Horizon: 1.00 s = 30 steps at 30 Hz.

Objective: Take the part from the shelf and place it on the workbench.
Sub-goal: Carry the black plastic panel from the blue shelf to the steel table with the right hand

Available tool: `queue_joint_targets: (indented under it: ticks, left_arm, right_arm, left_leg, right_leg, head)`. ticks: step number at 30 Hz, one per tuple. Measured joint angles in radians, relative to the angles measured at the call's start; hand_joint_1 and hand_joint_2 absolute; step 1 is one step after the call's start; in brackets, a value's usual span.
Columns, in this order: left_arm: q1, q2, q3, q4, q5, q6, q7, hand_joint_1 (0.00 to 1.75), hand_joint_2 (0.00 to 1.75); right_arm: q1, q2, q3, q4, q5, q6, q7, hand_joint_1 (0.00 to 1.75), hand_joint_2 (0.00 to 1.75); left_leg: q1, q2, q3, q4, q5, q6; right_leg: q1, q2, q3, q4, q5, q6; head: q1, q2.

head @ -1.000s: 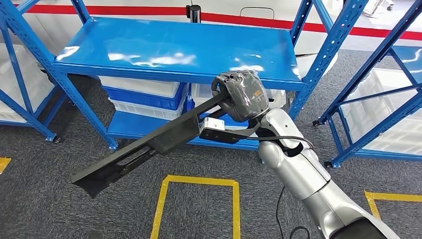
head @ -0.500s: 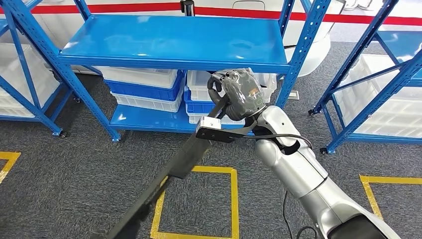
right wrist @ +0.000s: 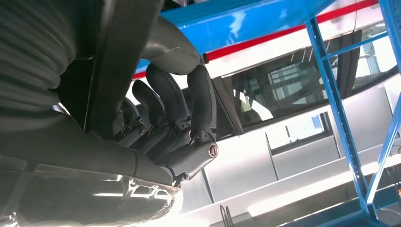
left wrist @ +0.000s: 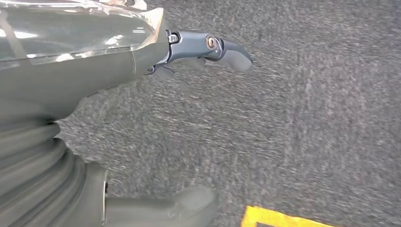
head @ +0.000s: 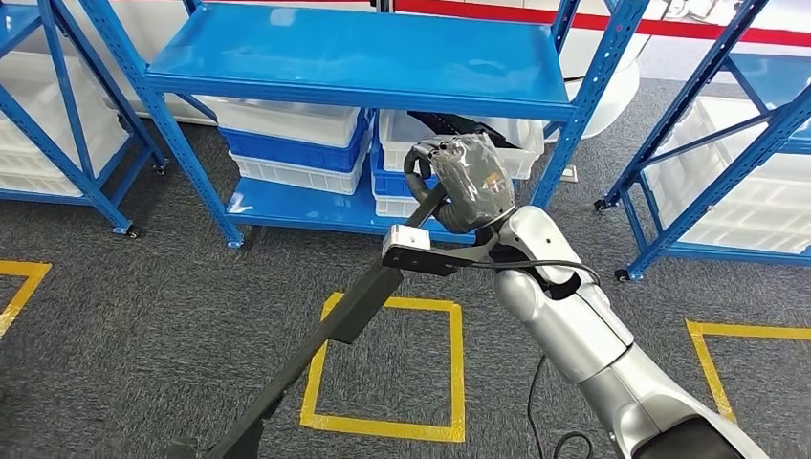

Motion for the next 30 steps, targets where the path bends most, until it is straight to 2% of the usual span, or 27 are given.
queue_joint_targets:
  ticks: [1,2,3,5,6,7,8,9,10,11,12,13,14,15,16,17,18,20,21,22,24,26,27,28,30]
  left_arm:
    - [0.000,0.000,0.000,0.000,0.000,0.000,0.000,0.00,1.75]
    - [0.000,-0.001,0.000,0.000,0.000,0.000,0.000,0.00,1.75]
    - [0.000,-0.001,0.000,0.000,0.000,0.000,0.000,0.00,1.75]
    - [0.000,-0.002,0.000,0.000,-0.001,0.000,0.000,0.00,1.75]
    - [-0.001,-0.002,0.000,-0.001,-0.002,-0.001,0.000,0.00,1.75]
    - [-0.001,-0.002,0.000,-0.001,-0.003,-0.001,0.000,0.00,1.75]
    - [0.000,-0.002,0.000,-0.001,-0.003,-0.002,0.000,0.00,1.75]
    - [0.000,-0.002,0.000,0.000,-0.003,-0.002,0.000,0.00,1.75]
    - [0.001,-0.002,-0.001,0.000,-0.003,-0.002,0.001,0.00,1.75]
    - [0.001,-0.003,-0.001,0.000,-0.004,-0.003,0.002,0.00,1.75]
    - [0.001,-0.003,-0.001,0.000,-0.004,-0.003,0.002,0.00,1.75]
    - [0.001,-0.002,-0.001,0.000,-0.005,-0.004,0.004,0.00,1.75]
    - [0.001,-0.002,-0.001,0.000,-0.005,-0.004,0.005,0.00,1.75]
    - [0.001,-0.002,-0.001,0.000,-0.006,-0.004,0.007,0.00,1.75]
    - [0.001,-0.002,-0.001,0.000,-0.006,-0.005,0.008,0.00,1.75]
    - [0.001,-0.002,-0.001,0.000,-0.006,-0.005,0.008,0.00,1.75]
    - [0.001,-0.001,-0.001,0.000,-0.007,-0.005,0.009,0.00,1.75]
    - [0.000,-0.001,-0.001,-0.001,-0.008,-0.005,0.009,0.00,1.75]
    - [-0.001,-0.001,-0.001,-0.001,-0.008,-0.005,0.009,0.00,1.75]
    - [-0.001,-0.001,-0.001,-0.001,-0.008,-0.005,0.009,0.00,1.75]
    - [0.000,-0.001,-0.001,-0.001,-0.008,-0.004,0.009,0.00,1.75]
    - [-0.001,-0.002,-0.001,-0.001,-0.008,-0.004,0.009,0.00,1.75]
    - [-0.001,-0.003,-0.001,-0.001,-0.008,-0.005,0.009,0.00,1.75]
    - [-0.001,-0.003,-0.001,-0.001,-0.008,-0.005,0.009,0.00,1.75]
    - [-0.001,-0.003,-0.001,-0.001,-0.009,-0.005,0.009,0.00,1.75]
  right_arm:
    - [0.001,-0.001,0.000,0.000,0.000,0.000,0.000,1.52,1.75]
    - [0.002,-0.002,0.000,0.000,0.000,0.000,0.000,1.52,1.75]
    - [0.002,-0.002,0.000,-0.001,0.000,0.000,0.000,1.52,1.75]
    - [0.002,-0.002,-0.001,-0.006,0.001,0.000,0.000,1.52,1.75]
    - [0.002,-0.002,-0.002,-0.009,0.002,0.000,0.001,1.52,1.75]
    - [0.002,-0.002,-0.004,-0.011,0.002,0.000,0.001,1.52,1.75]
    - [0.003,-0.002,-0.004,-0.012,0.003,0.000,0.001,1.52,1.75]
    - [0.003,-0.003,-0.005,-0.012,0.003,0.000,0.002,1.52,1.75]
    - [0.004,-0.003,-0.005,-0.013,0.003,0.000,0.002,1.52,1.75]
    - [0.006,-0.004,-0.005,-0.013,0.003,0.000,0.003,1.52,1.75]
    - [0.007,-0.004,-0.005,-0.013,0.003,0.000,0.003,1.52,1.75]
    - [0.009,-0.003,-0.005,-0.014,0.003,0.000,0.004,1.52,1.75]
    - [0.012,-0.004,-0.006,-0.014,0.004,0.000,0.004,1.52,1.75]
    - [0.017,-0.004,-0.006,-0.014,0.005,0.000,0.005,1.52,1.75]
    - [0.022,-0.004,-0.006,-0.014,0.006,0.000,0.005,1.52,1.75]
    - [0.026,-0.005,-0.006,-0.014,0.006,0.000,0.006,1.52,1.75]
    - [0.030,-0.006,-0.006,-0.015,0.007,0.000,0.006,1.52,1.75]
    - [0.032,-0.007,-0.010,-0.020,0.008,0.000,0.007,1.52,1.75]
    - [0.032,-0.007,-0.013,-0.022,0.008,0.000,0.007,1.52,1.75]
    - [0.032,-0.008,-0.015,-0.024,0.009,0.000,0.007,1.52,1.75]
    - [0.033,-0.008,-0.017,-0.025,0.009,0.000,0.007,1.52,1.75]
    - [0.034,-0.010,-0.017,-0.025,0.009,0.000,0.007,1.52,1.75]
    - [0.035,-0.011,-0.017,-0.025,0.009,0.000,0.007,1.52,1.75]
    - [0.035,-0.012,-0.018,-0.025,0.009,0.000,0.007,1.52,1.75]
    - [0.039,-0.013,-0.018,-0.025,0.011,0.000,0.007,1.52,1.75]
  left_leg:
    - [-0.001,0.000,-0.017,0.000,0.013,-0.002]
    - [-0.001,0.001,-0.034,0.001,0.027,-0.004]
    - [-0.001,0.001,-0.048,0.001,0.040,-0.008]
    - [-0.003,0.001,-0.067,0.001,0.063,-0.017]
    - [-0.004,0.001,-0.071,-0.001,0.076,-0.023]
    - [-0.004,0.001,-0.072,-0.007,0.088,-0.030]
    - [-0.003,0.001,-0.073,-0.014,0.102,-0.037]
    - [-0.001,0.000,-0.076,-0.017,0.102,-0.043]
    - [0.001,-0.001,-0.083,-0.008,0.083,-0.049]
    - [0.003,-0.003,-0.094,0.019,0.044,-0.055]
    - [0.005,-0.004,-0.109,0.068,-0.011,-0.060]
    - [0.007,-0.004,-0.123,0.134,-0.062,-0.065]
    - [0.007,-0.005,-0.134,0.201,-0.097,-0.070]
    - [0.008,-0.005,-0.137,0.251,-0.108,-0.074]
    - [0.009,-0.005,-0.125,0.273,-0.098,-0.077]
    - [0.011,-0.005,-0.096,0.258,-0.074,-0.078]
    - [0.013,-0.005,-0.050,0.211,-0.053,-0.078]
    - [0.012,-0.008,0.051,0.079,-0.057,-0.073]
    - [0.010,-0.010,0.082,0.031,-0.070,-0.068]
    - [0.006,-0.011,0.095,0.004,-0.080,-0.061]
    - [0.001,-0.011,0.088,-0.003,-0.073,-0.045]
    - [0.003,-0.006,0.079,-0.011,-0.055,-0.027]
    - [0.004,-0.003,0.071,-0.015,-0.045,-0.017]
    - [0.005,-0.001,0.060,-0.018,-0.034,-0.010]
    - [0.003,0.001,0.035,-0.017,-0.014,-0.003]
  right_leg:
    - [0.000,0.000,0.016,0.009,0.011,0.009]
    - [0.001,0.000,0.049,-0.013,0.032,0.016]
    - [0.001,0.000,0.100,-0.069,0.049,0.019]
    - [0.007,0.000,0.215,-0.221,0.041,0.007]
    - [0.010,0.001,0.249,-0.277,0.030,-0.001]
    - [0.015,0.002,0.262,-0.307,0.023,-0.008]
    - [0.017,0.003,0.254,-0.313,0.028,-0.015]
    - [0.012,0.002,0.248,-0.315,0.040,-0.022]
    - [0.008,0.001,0.241,-0.316,0.053,-0.033]
    - [0.003,0.000,0.232,-0.318,0.068,-0.043]
    - [-0.001,-0.002,0.221,-0.318,0.082,-0.050]
    - [0.000,-0.002,0.206,-0.318,0.095,-0.055]
    - [0.001,-0.002,0.191,-0.317,0.107,-0.056]
    - [0.002,-0.002,0.176,-0.315,0.119,-0.055]
    - [0.002,-0.002,0.161,-0.314,0.130,-0.053]
    - [0.002,-0.002,0.146,-0.311,0.139,-0.049]
    - [0.001,-0.002,0.133,-0.307,0.147,-0.045]
    - [0.004,-0.001,0.111,-0.299,0.160,-0.034]
    - [0.005,-0.001,0.105,-0.296,0.166,-0.027]
    - [0.006,-0.001,0.101,-0.296,0.173,-0.019]
    - [0.008,-0.001,0.098,-0.299,0.187,-0.005]
    - [0.009,0.000,0.084,-0.287,0.176,0.000]
    - [0.009,0.001,0.069,-0.259,0.149,-0.003]
    - [0.007,0.001,0.050,-0.209,0.109,-0.008]
    - [0.006,0.001,0.013,-0.079,0.030,-0.015]
  head:
    - [0.000,0.000]
    - [0.001,0.000]
    - [0.001,0.000]
    - [-0.001,0.000]
    - [-0.001,0.000]
    - [-0.002,0.000]
    - [-0.003,0.000]
    - [-0.002,0.000]
    - [-0.003,0.000]
    - [-0.006,0.000]
    - [-0.008,0.000]
    - [-0.011,0.000]
    - [-0.011,0.000]
    - [-0.011,0.000]
    - [-0.012,0.000]
    - [-0.012,0.000]
    - [-0.012,0.000]
    - [-0.012,0.000]
    - [-0.011,0.000]
    - [-0.011,0.000]
    - [-0.010,0.000]
    - [-0.010,0.000]
    - [-0.008,0.000]
    - [-0.005,0.000]
    - [-0.001,0.000]
